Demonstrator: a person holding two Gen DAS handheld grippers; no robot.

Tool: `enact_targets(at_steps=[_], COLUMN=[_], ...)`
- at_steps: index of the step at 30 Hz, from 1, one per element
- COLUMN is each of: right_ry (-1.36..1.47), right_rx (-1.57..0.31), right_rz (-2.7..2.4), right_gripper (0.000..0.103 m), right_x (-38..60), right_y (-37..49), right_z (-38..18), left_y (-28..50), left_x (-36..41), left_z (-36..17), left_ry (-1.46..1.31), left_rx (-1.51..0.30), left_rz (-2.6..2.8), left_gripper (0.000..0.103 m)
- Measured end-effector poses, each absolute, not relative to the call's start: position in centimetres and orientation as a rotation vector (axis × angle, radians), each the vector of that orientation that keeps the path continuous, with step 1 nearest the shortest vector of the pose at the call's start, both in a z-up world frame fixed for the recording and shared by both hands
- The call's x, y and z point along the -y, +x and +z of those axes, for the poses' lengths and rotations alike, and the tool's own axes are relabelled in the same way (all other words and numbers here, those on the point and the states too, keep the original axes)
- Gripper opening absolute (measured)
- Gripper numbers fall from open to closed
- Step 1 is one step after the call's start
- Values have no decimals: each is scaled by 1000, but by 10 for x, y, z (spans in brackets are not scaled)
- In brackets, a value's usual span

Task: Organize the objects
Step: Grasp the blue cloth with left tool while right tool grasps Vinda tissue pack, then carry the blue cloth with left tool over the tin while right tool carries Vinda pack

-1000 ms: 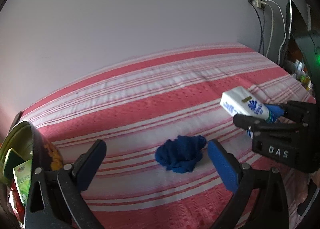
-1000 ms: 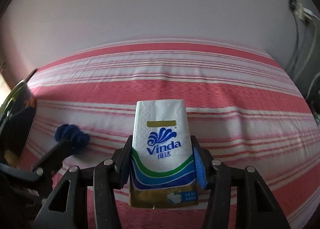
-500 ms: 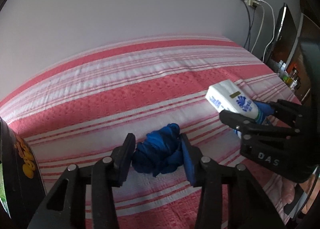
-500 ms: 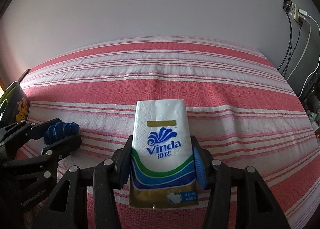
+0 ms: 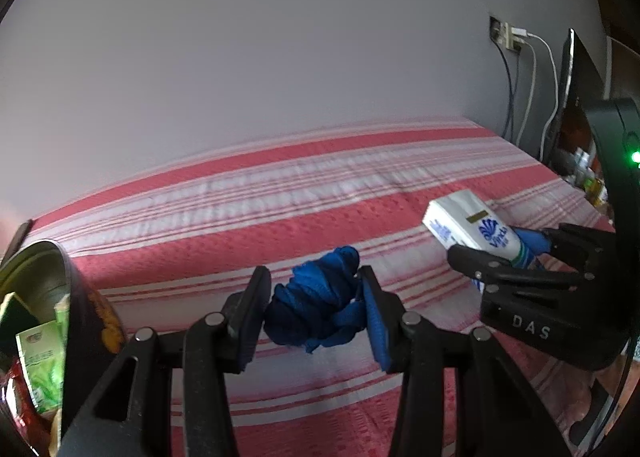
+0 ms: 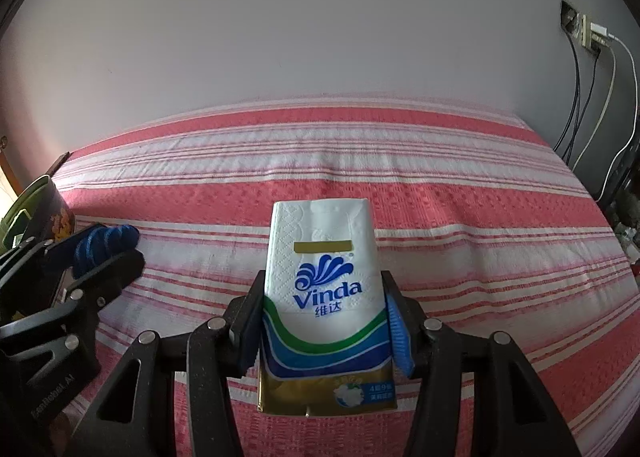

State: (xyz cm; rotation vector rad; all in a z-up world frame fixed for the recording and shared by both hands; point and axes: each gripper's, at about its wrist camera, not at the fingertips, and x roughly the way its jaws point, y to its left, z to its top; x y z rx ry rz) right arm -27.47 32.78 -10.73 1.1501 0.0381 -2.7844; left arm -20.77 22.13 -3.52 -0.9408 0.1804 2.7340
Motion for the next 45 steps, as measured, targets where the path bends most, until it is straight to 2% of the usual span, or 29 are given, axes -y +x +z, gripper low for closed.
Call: enact_targets(at_steps=[45], right_ry=[735], right_rx=[-33], right_rz=[-3017], right_gripper=[55], right_x=[-318], right_y=[-228], right_z=[-79], left_y=[-167], left_x=[-179], left_z=[-18], left_ry=[-681], left_rx=[-103], left_rz=[2936], left_gripper=[44])
